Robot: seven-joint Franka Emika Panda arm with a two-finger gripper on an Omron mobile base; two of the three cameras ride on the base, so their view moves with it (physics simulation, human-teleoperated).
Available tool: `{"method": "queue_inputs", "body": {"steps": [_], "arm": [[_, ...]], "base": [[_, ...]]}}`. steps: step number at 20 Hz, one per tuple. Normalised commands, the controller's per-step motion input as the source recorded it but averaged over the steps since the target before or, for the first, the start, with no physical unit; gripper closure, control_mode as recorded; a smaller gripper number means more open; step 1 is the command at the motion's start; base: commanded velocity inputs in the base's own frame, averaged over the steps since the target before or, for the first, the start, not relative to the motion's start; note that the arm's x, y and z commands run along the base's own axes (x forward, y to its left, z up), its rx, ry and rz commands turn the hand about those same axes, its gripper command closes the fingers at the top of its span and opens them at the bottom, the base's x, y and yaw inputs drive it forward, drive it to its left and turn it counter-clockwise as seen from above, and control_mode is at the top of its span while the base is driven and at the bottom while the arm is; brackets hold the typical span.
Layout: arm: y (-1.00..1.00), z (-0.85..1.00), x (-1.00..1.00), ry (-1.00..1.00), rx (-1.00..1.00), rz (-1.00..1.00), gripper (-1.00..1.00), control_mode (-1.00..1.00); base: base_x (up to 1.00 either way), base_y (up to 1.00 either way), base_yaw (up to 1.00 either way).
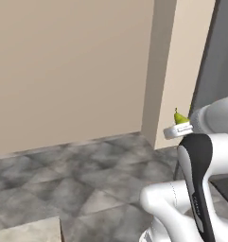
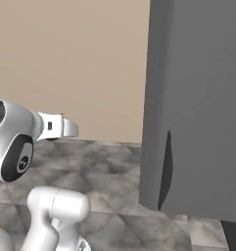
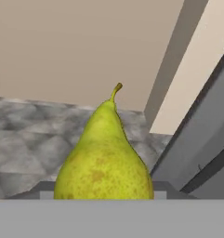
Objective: Place the beer on the top shelf of the fridge to keep it out of children's reach, and place the pear and orange on lower shelves for easy access.
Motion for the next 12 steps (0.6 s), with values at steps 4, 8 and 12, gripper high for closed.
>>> {"method": "queue_inputs", "body": {"steps": [4,8,12], "arm": [[0.0,0.0,0.0,0.0,0.0,0.0,1.0,1.0],[0.0,0.0,0.0,0.0,0.0,0.0,1.0,1.0],[0.0,0.0,0.0,0.0,0.0,0.0,1.0,1.0]], "base": [[1.0,0.38,0.0],[1.0,0.33,0.0],[1.0,0.28,-0.04]]}}
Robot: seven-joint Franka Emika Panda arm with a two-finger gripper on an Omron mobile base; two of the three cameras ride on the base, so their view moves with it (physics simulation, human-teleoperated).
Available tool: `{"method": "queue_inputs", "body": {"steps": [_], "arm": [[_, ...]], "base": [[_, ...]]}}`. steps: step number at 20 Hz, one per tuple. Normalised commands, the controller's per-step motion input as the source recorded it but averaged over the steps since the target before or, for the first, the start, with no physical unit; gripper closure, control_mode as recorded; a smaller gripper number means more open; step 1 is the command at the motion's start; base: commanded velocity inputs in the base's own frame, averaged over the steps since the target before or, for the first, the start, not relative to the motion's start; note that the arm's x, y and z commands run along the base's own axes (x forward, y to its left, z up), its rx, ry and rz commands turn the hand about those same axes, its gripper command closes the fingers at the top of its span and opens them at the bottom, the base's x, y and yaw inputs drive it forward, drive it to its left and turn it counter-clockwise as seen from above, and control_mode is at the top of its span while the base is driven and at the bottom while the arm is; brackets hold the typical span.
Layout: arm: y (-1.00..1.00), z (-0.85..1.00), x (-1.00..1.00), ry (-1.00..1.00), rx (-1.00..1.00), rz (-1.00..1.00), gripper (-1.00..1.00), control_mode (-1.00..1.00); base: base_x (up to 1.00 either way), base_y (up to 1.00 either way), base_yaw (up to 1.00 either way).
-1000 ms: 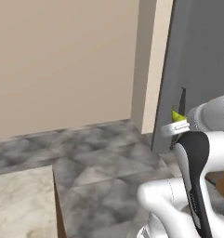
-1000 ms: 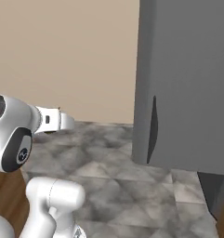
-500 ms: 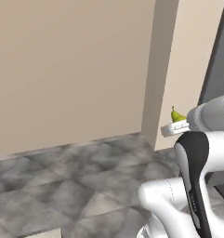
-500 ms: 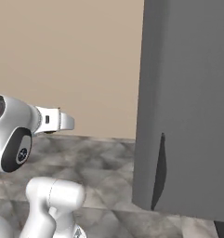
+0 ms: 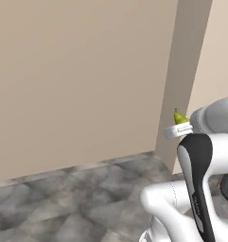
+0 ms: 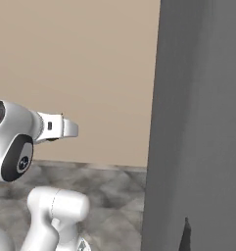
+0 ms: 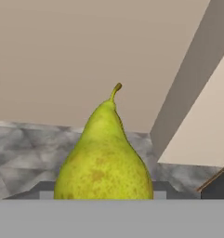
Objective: Place the beer on the top shelf of the fridge to keep it out of children's reach, and place the pear and orange on lower shelves for easy access.
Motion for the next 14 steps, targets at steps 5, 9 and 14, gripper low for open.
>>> {"method": "queue_inputs", "body": {"steps": [5,9,14], "arm": [[0.0,0.0,0.0,0.0,0.0,0.0,1.0,1.0],[0.0,0.0,0.0,0.0,0.0,0.0,1.0,1.0],[0.0,0.0,0.0,0.0,0.0,0.0,1.0,1.0]], "base": [[0.84,0.16,-0.24],[0.6,0.11,-0.44],[0.44,0.03,-0.56]]}}
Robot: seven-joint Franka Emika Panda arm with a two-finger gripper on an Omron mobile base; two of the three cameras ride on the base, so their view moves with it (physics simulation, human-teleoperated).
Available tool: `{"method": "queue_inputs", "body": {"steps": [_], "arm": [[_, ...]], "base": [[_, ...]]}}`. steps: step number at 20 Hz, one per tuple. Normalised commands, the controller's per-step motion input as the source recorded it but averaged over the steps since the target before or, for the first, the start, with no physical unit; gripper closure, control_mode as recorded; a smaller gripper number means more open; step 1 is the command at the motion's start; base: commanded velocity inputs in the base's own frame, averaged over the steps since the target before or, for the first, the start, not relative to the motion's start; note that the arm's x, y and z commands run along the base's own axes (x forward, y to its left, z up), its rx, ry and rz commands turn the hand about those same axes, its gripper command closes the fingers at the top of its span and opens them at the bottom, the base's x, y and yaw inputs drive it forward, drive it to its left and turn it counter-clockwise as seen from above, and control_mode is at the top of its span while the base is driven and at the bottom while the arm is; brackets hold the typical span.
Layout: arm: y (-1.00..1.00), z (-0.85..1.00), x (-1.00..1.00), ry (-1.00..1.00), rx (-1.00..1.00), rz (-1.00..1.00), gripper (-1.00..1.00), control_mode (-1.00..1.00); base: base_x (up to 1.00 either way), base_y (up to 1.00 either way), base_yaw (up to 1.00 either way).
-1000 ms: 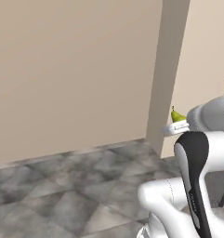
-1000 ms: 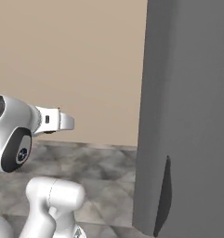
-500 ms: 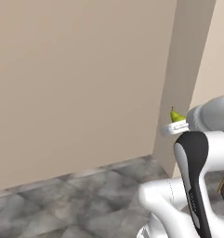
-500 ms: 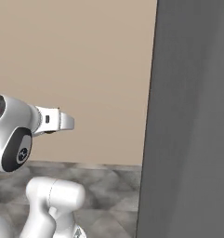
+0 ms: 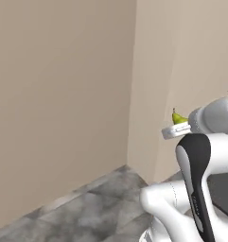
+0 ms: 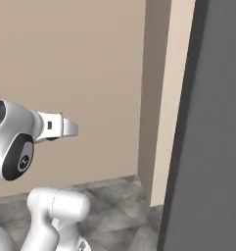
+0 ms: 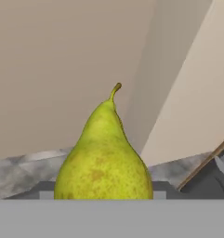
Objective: Place the beer on the top shelf of the fridge to keep it out of children's reach, and place the pear and orange on lower shelves for easy access.
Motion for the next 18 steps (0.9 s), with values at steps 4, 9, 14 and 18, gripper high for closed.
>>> {"method": "queue_inputs", "body": {"steps": [4,9,14,18], "arm": [[0.0,0.0,0.0,0.0,0.0,0.0,1.0,1.0],[0.0,0.0,0.0,0.0,0.0,0.0,1.0,1.0],[0.0,0.0,0.0,0.0,0.0,0.0,1.0,1.0],[0.0,0.0,0.0,0.0,0.0,0.0,1.0,1.0]], "base": [[0.31,0.01,-0.62],[0.31,0.1,-0.63],[0.29,0.18,-0.56],[0.28,0.21,-0.53]]}}
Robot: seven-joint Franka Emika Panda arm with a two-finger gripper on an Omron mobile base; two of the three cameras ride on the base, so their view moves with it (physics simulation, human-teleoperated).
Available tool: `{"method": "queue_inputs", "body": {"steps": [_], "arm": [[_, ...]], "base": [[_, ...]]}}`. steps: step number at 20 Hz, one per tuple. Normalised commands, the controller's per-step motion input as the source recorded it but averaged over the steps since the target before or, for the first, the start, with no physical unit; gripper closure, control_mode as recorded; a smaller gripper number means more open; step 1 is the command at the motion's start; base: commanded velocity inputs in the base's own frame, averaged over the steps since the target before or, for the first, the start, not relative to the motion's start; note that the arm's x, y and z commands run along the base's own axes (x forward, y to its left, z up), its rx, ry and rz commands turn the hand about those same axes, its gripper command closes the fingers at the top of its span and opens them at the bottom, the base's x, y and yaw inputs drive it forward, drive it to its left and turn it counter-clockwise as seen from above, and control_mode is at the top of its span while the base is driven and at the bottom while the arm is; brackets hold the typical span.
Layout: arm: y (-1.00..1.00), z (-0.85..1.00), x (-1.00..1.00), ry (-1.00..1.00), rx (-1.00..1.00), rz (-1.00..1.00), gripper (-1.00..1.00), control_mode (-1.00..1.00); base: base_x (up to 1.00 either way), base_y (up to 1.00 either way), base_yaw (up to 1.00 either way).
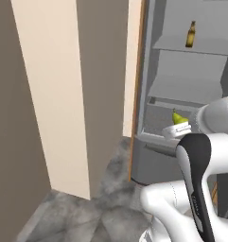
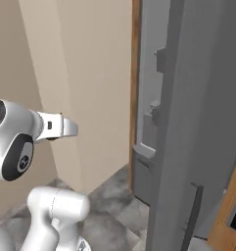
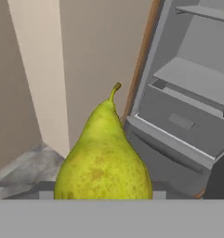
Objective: Place the beer on the top shelf of the fridge to keep it out of children's reach, and place the pear and orange on lower shelves for easy access.
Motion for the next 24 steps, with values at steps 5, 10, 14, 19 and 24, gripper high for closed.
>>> {"method": "queue_inputs", "body": {"steps": [5,10,14,19,24], "arm": [[0.0,0.0,0.0,0.0,0.0,0.0,1.0,1.0],[0.0,0.0,0.0,0.0,0.0,0.0,1.0,1.0],[0.0,0.0,0.0,0.0,0.0,0.0,1.0,1.0],[0.0,0.0,0.0,0.0,0.0,0.0,1.0,1.0],[0.0,0.0,0.0,0.0,0.0,0.0,1.0,1.0]], "base": [[0.29,0.25,-0.49],[0.31,0.36,-0.4],[0.39,0.36,-0.36],[0.56,0.24,-0.35],[0.7,0.15,-0.35]]}}
